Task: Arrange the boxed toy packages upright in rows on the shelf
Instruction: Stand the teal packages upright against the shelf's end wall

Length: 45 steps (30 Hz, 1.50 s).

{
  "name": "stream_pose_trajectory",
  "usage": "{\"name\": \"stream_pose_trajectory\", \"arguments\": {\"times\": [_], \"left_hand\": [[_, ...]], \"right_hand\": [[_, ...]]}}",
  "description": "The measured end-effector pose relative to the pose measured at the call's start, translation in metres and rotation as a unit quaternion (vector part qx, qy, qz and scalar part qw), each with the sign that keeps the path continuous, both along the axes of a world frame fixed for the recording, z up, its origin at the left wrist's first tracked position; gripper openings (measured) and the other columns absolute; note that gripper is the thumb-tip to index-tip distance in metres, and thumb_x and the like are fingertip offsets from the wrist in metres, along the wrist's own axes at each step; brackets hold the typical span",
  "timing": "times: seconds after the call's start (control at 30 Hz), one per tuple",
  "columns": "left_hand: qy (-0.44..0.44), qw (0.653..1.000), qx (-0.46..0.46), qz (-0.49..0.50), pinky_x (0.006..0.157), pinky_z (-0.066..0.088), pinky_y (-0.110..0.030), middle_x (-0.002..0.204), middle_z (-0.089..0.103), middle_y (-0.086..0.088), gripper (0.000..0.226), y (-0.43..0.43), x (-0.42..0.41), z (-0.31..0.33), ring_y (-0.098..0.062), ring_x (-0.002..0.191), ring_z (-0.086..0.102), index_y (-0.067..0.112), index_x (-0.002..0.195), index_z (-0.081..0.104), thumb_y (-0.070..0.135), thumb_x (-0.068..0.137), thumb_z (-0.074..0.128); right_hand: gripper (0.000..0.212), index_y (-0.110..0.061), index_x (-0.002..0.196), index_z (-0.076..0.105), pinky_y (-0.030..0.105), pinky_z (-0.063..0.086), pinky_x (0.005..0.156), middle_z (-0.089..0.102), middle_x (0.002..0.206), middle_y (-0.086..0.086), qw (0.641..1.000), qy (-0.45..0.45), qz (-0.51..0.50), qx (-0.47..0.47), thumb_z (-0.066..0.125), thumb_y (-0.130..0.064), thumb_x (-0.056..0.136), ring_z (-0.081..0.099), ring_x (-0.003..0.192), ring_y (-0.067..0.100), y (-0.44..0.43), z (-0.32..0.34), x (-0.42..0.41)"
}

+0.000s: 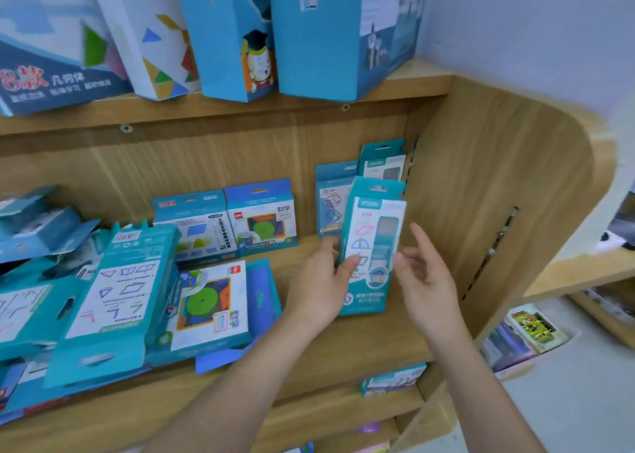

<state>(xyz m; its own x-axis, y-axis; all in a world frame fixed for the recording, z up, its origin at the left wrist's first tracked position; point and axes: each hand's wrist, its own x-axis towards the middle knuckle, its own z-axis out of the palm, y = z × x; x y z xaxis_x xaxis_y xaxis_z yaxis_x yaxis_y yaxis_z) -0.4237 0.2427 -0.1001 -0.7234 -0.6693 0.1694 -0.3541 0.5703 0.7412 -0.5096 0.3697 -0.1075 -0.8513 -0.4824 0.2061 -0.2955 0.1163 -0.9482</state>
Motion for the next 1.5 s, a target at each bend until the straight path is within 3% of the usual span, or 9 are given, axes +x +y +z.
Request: {"name": "stream_pose_trajectory", "arguments": {"times": [0.33,0.57,0.7,0.8,0.93,1.0,1.2,1.4,1.5], "left_hand": [[0.032,0.997,-0.039,0.051,0.071,0.048,-0.039,0.104,0.069,-0.014,0.025,-0.02,-0.122,-0.02,-0.035,0.094,0.064,0.006,0.112,0.052,0.023,0.095,0.053],[-0.133,0.968,-0.212,0.033,0.069,0.044,-0.035,0.099,0.068,-0.017,0.034,-0.041,-0.135,-0.002,-0.036,0.093,0.063,0.008,0.099,0.062,0.035,0.099,0.042],[-0.147,0.967,-0.205,0.046,0.063,0.037,-0.033,0.101,0.067,-0.012,0.024,-0.045,-0.136,-0.001,-0.034,0.095,0.062,0.014,0.1,0.055,0.036,0.096,0.046],[-0.091,0.957,-0.268,0.064,0.065,0.043,-0.035,0.102,0.063,-0.008,0.02,-0.043,-0.126,0.004,-0.03,0.097,0.058,0.015,0.103,0.054,0.029,0.09,0.057],[-0.047,0.904,-0.411,0.108,0.078,0.046,-0.042,0.116,0.058,-0.007,0.056,-0.058,-0.114,0.003,-0.029,0.106,0.051,0.022,0.119,0.058,0.024,0.066,0.077],[-0.081,0.896,-0.426,0.096,0.083,0.046,-0.046,0.124,0.057,-0.006,0.07,-0.068,-0.112,-0.001,-0.029,0.112,0.052,0.024,0.127,0.055,0.027,0.061,0.082],[-0.111,0.889,-0.437,0.084,0.06,0.052,-0.038,0.115,0.061,-0.006,0.074,-0.078,-0.111,0.001,-0.03,0.099,0.057,0.018,0.122,0.059,0.015,0.053,0.087],[-0.089,0.914,-0.391,0.052,0.083,0.049,-0.046,0.135,0.05,-0.008,0.073,-0.059,-0.09,0.018,-0.031,0.121,0.045,0.018,0.134,0.048,0.008,0.068,0.075],[-0.052,0.926,-0.368,0.069,0.079,0.053,-0.04,0.127,0.055,-0.003,0.06,-0.04,-0.038,0.033,-0.028,0.111,0.052,0.021,0.119,0.06,0.001,0.064,0.072]], "right_hand": [[0.065,-0.054,0.132,0.024,0.024,0.035,0.103,0.041,0.116,-0.028,0.994,0.032,0.078,0.069,0.059,-0.017,0.092,0.047,0.114,0.006,0.002,-0.011,-0.044],[0.065,-0.04,0.139,0.033,0.033,0.035,0.11,0.044,0.141,-0.003,0.994,0.018,0.084,0.064,0.044,0.004,0.093,0.045,0.127,0.015,-0.026,-0.004,-0.068],[0.068,-0.022,0.145,0.034,0.021,0.024,0.114,0.033,0.15,0.001,0.987,0.122,0.068,0.084,0.044,0.011,0.087,0.031,0.138,0.015,-0.046,0.011,-0.079],[0.07,-0.025,0.147,0.03,0.027,0.017,0.117,0.022,0.157,0.0,0.966,0.224,0.056,0.114,0.047,0.007,0.087,0.019,0.144,0.017,-0.059,0.028,-0.088],[0.072,-0.03,0.15,0.017,0.031,0.008,0.117,0.007,0.16,-0.002,0.941,0.27,0.07,0.19,0.048,-0.004,0.091,0.004,0.146,0.019,-0.073,0.041,-0.096],[0.072,-0.029,0.151,0.014,0.036,0.009,0.118,0.004,0.16,0.0,0.923,0.295,0.062,0.239,0.05,-0.009,0.092,0.001,0.146,0.023,-0.078,0.041,-0.097],[0.076,-0.023,0.151,0.014,0.036,0.018,0.115,0.009,0.158,0.0,0.899,0.335,0.015,0.282,0.055,-0.013,0.087,0.013,0.14,0.029,-0.079,0.038,-0.101],[0.075,-0.026,0.15,0.015,0.042,0.021,0.115,0.013,0.158,0.007,0.901,0.339,0.008,0.272,0.055,-0.015,0.089,0.015,0.141,0.034,-0.069,0.041,-0.097],[0.071,-0.021,0.147,0.027,0.049,0.031,0.108,0.023,0.154,0.014,0.905,0.352,-0.018,0.236,0.059,-0.012,0.084,0.021,0.138,0.036,-0.061,0.04,-0.084]]}}
